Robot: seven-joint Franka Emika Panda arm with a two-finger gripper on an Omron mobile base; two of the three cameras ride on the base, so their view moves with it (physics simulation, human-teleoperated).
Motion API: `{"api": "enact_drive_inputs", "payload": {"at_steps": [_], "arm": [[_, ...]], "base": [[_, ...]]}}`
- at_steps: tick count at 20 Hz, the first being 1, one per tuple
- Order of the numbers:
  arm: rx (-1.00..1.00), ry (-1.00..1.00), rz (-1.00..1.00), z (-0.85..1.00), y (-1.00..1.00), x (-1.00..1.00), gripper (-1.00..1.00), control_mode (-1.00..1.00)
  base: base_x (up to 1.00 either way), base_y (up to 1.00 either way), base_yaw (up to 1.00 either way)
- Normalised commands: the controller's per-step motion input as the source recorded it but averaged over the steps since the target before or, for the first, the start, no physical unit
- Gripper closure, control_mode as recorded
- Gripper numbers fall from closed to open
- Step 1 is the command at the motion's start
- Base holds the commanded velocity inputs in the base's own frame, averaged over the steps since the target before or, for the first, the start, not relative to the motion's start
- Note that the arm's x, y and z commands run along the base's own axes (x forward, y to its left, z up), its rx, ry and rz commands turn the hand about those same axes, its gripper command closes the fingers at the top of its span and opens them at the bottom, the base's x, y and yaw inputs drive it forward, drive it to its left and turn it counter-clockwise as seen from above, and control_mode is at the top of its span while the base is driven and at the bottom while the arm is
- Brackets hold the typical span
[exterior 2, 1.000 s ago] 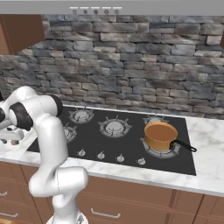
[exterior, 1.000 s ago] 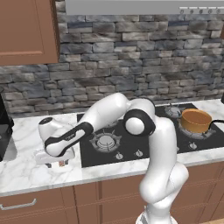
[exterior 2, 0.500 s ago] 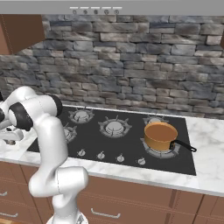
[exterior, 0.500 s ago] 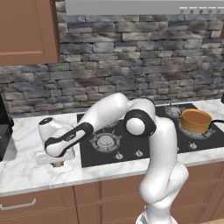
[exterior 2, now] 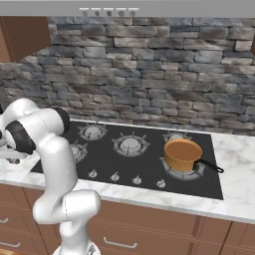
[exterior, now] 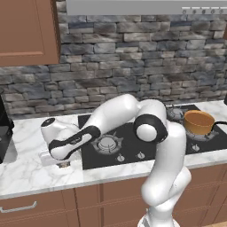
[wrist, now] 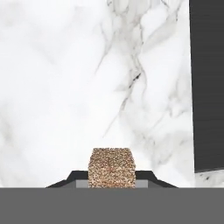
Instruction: Pick up the sugar cube(s) and place them in the saucepan with hot chocolate.
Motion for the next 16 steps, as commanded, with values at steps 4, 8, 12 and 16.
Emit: {"api": "enact_drive_inputs", "payload": {"at_steps": [4, 8, 12, 16], "arm": [[-0.02, -0.28, -0.1, 0.69, -0.77, -0.65, 1.0, -1.0], [0.0, -0.15, -0.11, 0.83, -0.93, -0.51, 1.0, -1.0], [0.01, -0.04, -0.13, 0.99, -0.96, -0.38, 1.0, -1.0], [0.05, 0.0, -0.12, 1.0, -0.93, -0.15, 1.0, -1.0]], "base": [[0.0, 0.0, 0.0], [0.0, 0.0, 0.0], [0.0, 0.0, 0.0], [0.0, 0.0, 0.0]]}}
